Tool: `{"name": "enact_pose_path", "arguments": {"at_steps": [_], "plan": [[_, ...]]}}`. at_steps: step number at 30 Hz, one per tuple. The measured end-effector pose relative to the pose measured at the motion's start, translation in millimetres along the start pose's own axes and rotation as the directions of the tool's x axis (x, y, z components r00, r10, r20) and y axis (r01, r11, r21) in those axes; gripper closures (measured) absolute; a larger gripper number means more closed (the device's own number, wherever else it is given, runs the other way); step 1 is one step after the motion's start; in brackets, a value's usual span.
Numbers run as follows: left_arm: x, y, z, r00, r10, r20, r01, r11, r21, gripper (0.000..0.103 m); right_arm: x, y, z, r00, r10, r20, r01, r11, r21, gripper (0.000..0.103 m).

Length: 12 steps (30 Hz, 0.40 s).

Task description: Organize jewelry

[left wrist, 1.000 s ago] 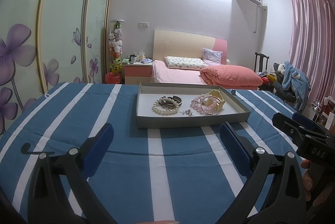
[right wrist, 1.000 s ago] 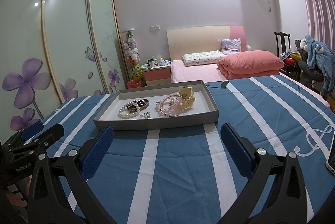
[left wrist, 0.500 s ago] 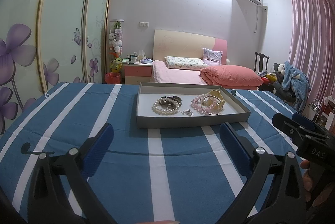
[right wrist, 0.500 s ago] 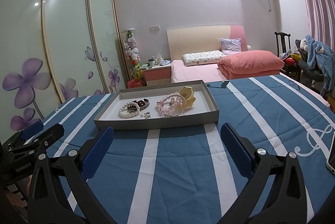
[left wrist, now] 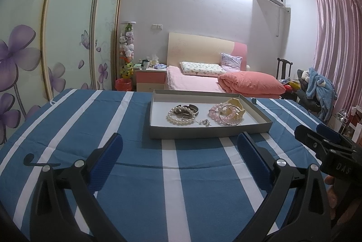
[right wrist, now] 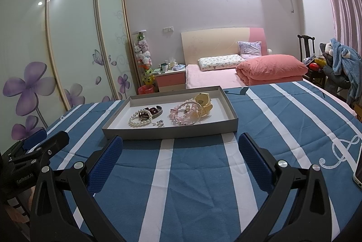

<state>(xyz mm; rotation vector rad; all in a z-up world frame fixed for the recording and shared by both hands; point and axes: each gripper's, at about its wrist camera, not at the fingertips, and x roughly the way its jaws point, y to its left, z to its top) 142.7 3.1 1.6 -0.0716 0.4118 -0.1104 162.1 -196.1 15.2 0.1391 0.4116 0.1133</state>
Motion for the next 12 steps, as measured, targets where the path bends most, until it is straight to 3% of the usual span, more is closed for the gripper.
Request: {"name": "enact_pose_path", "arguments": {"at_steps": [12], "plan": [[-1.3, 0.2, 1.5, 1.0, -0.004, -0.003, 0.004, 1.0, 0.0, 0.004, -0.4, 1.8, -1.0, 1.0, 0.001, 0.003, -0.001, 1.0, -0.002, 0.002]]}}
